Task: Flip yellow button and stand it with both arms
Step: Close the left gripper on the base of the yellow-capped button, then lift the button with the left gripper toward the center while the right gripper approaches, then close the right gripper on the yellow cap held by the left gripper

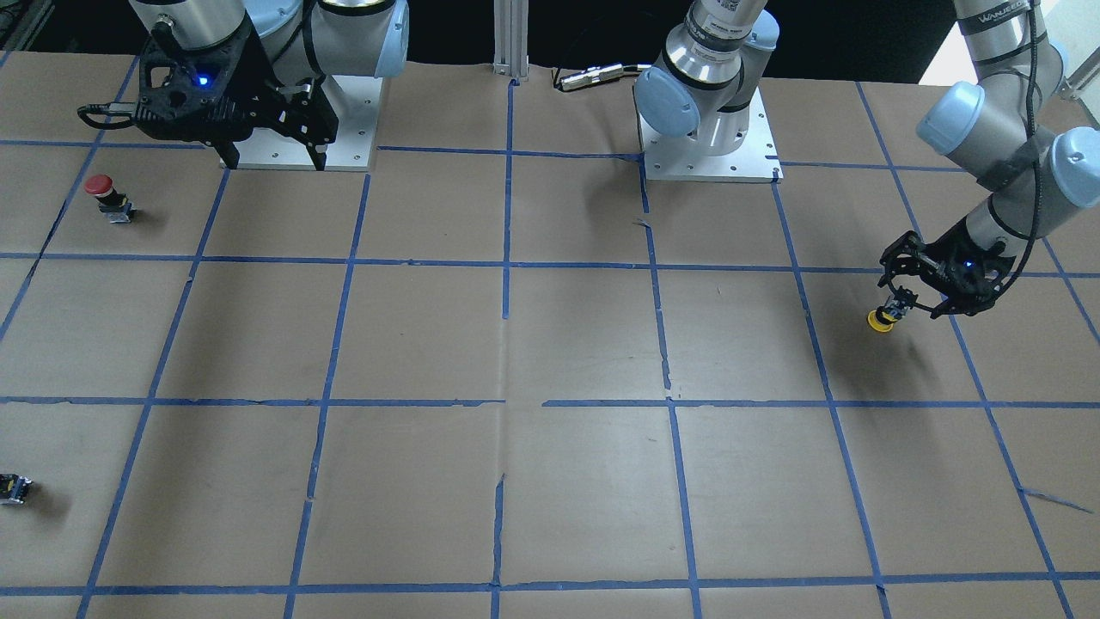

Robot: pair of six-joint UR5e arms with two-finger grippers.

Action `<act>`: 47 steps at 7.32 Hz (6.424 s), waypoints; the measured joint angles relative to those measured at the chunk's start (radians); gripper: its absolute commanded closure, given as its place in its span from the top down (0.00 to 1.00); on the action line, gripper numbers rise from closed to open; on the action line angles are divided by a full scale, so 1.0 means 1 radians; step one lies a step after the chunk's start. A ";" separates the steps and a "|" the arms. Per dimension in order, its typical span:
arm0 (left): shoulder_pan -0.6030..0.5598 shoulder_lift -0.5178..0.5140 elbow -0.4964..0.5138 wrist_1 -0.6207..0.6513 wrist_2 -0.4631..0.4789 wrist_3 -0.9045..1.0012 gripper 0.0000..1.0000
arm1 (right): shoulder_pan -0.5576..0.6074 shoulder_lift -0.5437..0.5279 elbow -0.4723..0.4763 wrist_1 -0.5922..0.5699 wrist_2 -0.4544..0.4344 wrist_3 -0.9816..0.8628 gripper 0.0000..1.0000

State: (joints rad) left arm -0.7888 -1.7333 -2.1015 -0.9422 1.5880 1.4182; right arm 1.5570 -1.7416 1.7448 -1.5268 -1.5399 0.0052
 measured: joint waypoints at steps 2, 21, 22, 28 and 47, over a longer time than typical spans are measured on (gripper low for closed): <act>-0.006 0.002 0.000 0.000 -0.001 -0.003 0.59 | -0.001 0.000 -0.003 -0.003 0.002 0.000 1.00; -0.373 0.133 0.526 -1.155 -0.790 -0.480 0.18 | -0.250 0.051 -0.069 0.247 0.593 0.439 1.00; -0.414 0.134 0.519 -1.235 -0.898 -0.496 0.18 | -0.252 0.079 -0.073 0.249 0.709 0.571 1.00; -0.568 0.154 0.481 -1.483 -1.353 -0.448 0.18 | -0.239 0.134 -0.065 0.263 1.118 0.941 0.99; -0.678 0.171 0.465 -1.472 -1.552 -0.395 0.19 | -0.130 0.099 -0.061 0.235 1.297 1.121 0.23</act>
State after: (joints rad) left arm -1.4671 -1.5621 -1.6369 -2.4145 0.0365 1.0232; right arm 1.4266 -1.6425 1.6840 -1.2921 -0.2428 1.1259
